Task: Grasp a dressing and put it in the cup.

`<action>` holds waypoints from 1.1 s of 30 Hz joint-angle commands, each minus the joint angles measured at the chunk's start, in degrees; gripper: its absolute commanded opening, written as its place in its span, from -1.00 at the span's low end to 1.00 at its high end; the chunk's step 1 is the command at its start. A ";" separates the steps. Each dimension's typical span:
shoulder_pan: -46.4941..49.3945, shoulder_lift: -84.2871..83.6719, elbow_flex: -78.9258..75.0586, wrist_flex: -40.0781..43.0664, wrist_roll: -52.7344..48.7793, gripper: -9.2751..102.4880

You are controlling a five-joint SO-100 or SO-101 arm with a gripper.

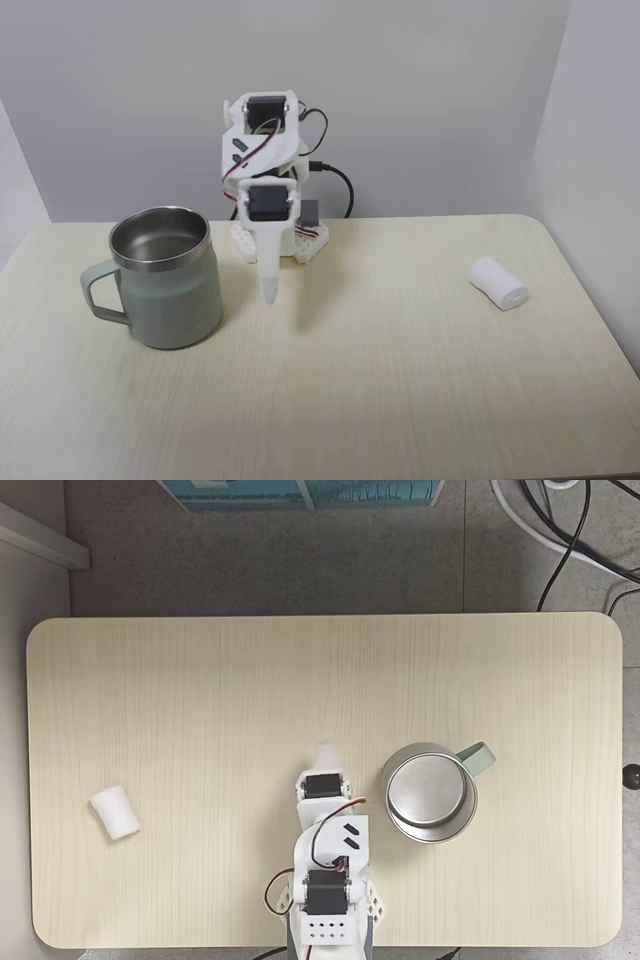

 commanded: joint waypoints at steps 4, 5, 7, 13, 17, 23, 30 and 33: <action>-0.35 0.00 0.44 -0.70 -2.29 -0.84; -0.35 0.00 0.44 -1.14 -2.90 -0.84; -0.09 0.00 1.05 -1.49 -3.69 -0.84; -0.18 0.09 9.23 0.44 -7.12 -0.84; -2.99 8.17 20.57 2.90 -10.28 -0.84; -10.20 34.98 48.87 10.63 -14.77 -0.84; -23.99 55.20 77.96 25.58 -22.24 -0.76; -31.29 62.14 87.01 32.34 -25.84 -0.71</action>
